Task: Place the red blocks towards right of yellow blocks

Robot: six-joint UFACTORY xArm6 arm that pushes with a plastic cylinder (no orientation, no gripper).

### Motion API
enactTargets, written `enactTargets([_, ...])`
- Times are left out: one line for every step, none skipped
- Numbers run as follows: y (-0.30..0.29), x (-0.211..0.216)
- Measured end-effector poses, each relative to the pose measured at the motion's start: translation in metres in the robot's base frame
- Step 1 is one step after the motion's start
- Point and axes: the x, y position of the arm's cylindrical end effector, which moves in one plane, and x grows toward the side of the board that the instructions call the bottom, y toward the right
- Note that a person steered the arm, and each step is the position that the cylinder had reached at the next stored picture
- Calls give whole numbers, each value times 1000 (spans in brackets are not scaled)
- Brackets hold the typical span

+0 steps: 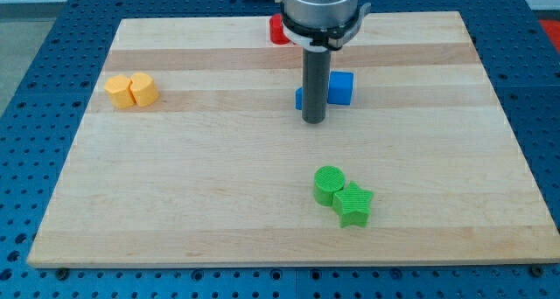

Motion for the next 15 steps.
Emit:
enactTargets([0, -6])
enactTargets([3, 3])
enactTargets([66, 19])
enactTargets([154, 3])
enactTargets([224, -44])
enactTargets([250, -105])
enactTargets([238, -163])
enactTargets([211, -209])
enactTargets([183, -225])
enactTargets([117, -216])
enactTargets([54, -198])
enactTargets([-17, -179])
enactTargets([-74, -156])
enactTargets([-79, -155])
enactTargets([-79, -177])
